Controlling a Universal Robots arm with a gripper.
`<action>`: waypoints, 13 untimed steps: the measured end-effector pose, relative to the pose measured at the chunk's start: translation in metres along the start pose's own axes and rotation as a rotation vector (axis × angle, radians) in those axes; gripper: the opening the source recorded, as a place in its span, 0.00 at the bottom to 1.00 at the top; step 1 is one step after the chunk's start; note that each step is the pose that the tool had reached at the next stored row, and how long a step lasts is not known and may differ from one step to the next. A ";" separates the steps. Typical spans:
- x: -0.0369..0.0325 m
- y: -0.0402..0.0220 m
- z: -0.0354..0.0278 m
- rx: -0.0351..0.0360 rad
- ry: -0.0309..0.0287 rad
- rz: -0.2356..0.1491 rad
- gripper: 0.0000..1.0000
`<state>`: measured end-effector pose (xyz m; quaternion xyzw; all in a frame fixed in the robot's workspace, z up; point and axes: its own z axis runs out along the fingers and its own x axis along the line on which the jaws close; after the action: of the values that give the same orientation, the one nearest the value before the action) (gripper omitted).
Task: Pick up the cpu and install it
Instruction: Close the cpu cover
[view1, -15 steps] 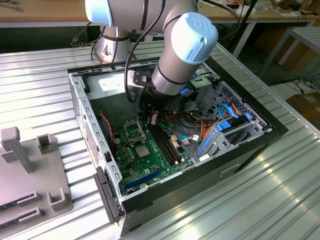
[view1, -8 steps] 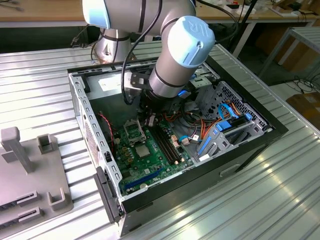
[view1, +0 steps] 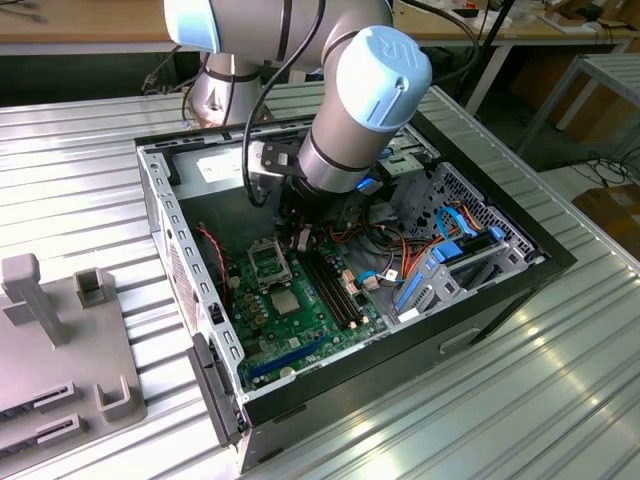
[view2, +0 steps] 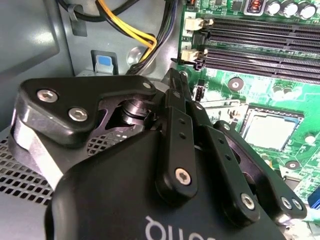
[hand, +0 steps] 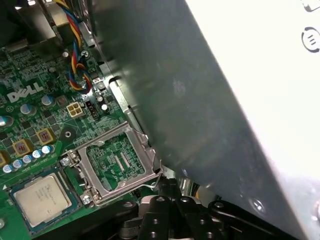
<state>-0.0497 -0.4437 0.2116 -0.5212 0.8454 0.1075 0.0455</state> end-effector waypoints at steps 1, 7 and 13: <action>0.0000 0.0000 -0.0008 0.0013 0.0024 0.000 0.11; -0.0007 0.0006 -0.0054 0.0125 0.0246 0.001 0.11; -0.0022 0.0017 -0.0129 0.0197 0.0393 0.000 0.11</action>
<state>-0.0497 -0.4441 0.2248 -0.5226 0.8472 0.0889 0.0340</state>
